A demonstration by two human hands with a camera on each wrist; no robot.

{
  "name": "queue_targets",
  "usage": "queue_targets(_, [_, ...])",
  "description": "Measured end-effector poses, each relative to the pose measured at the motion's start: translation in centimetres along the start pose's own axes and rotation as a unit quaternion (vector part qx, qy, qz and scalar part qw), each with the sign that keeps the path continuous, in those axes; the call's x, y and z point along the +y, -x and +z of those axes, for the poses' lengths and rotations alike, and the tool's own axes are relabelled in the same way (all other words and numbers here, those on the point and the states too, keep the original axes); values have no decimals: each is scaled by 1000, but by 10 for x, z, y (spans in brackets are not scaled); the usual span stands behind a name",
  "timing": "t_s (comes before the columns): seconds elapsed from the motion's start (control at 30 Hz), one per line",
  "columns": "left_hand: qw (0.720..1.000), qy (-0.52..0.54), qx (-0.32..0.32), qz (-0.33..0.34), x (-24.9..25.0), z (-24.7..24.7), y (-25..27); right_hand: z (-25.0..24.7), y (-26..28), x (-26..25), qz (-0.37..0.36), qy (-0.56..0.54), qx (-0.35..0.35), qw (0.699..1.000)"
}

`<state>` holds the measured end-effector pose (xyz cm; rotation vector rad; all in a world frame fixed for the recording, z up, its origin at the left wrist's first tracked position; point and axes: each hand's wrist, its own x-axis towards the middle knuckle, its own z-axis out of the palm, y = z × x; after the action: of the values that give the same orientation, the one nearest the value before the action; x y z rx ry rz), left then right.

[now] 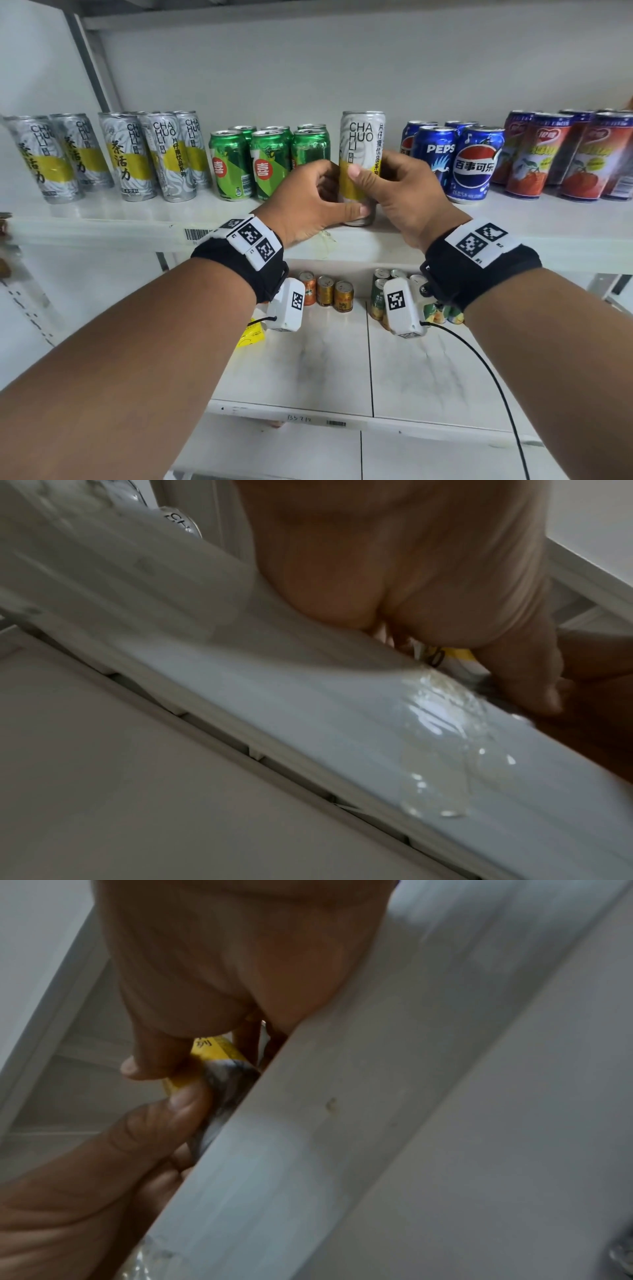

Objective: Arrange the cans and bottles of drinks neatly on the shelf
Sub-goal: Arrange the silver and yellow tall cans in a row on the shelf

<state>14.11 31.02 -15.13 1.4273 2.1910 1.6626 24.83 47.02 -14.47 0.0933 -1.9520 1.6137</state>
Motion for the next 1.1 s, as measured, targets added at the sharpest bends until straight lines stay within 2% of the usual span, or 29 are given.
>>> queue_targets(0.1, [1000,7,-8,-10,-1,0,-3,0,1,-1,-12,-13,5,1000])
queue_targets(0.23, [999,10,-23,-33,1,2,-7,0,-2,0,12,-32,44,998])
queue_targets(0.37, [999,51,-7,-15,0,1,-2,2,-1,-2,13,-23,34,999])
queue_targets(0.57, [999,6,46,6,1,3,7,1,6,-4,-17,0,20,1000])
queue_targets(0.7, [999,-26,46,8,9,-4,16,5,11,-11,-26,16,42,999])
queue_targets(0.87, [997,-35,70,-2,20,-31,38,36,6,-38,-12,36,19,999])
queue_targets(0.97, [996,-40,75,-11,29,-59,56,65,-3,-66,-30,35,7,999])
queue_targets(1.1, [994,-51,86,-40,45,-110,79,115,-12,-99,-43,29,-41,998])
